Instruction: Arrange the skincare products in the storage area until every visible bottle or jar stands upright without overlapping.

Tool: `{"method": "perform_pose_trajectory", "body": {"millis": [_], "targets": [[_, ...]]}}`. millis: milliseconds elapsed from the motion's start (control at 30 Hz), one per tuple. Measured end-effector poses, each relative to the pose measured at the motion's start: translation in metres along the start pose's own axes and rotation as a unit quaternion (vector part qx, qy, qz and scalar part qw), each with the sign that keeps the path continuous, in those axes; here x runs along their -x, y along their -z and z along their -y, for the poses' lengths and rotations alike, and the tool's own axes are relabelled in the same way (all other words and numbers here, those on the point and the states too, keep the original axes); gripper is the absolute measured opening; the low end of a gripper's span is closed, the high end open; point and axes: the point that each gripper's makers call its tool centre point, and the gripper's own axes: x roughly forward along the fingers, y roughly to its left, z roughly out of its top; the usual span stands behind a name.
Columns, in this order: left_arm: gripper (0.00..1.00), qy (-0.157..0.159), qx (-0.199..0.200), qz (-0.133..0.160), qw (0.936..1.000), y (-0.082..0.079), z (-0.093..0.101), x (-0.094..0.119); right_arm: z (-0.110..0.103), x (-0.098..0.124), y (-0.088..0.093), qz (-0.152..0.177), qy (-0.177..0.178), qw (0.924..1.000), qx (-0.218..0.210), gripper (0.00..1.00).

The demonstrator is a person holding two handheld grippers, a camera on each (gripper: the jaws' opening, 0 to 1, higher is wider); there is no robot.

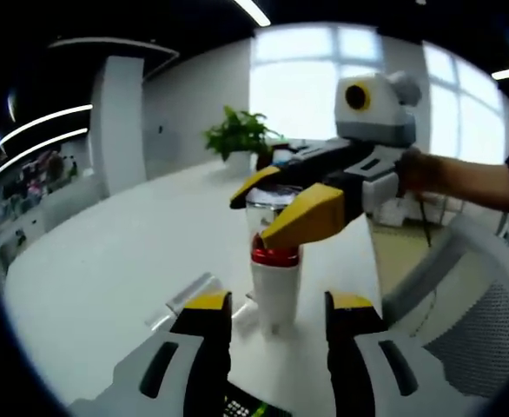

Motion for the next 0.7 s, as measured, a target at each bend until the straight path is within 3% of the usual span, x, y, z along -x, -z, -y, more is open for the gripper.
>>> {"method": "perform_pose_trajectory", "body": {"millis": [367, 700], "targets": [[0.52, -0.01, 0.009, -0.012, 0.9998, 0.005, -0.003, 0.001, 0.001, -0.001, 0.001, -0.006, 0.008, 0.9998, -0.018, 0.34], [0.56, -0.018, 0.012, -0.018, 0.9996, 0.007, -0.007, 0.004, 0.005, 0.001, 0.013, -0.035, 0.032, 0.9987, -0.018, 0.47]]}}
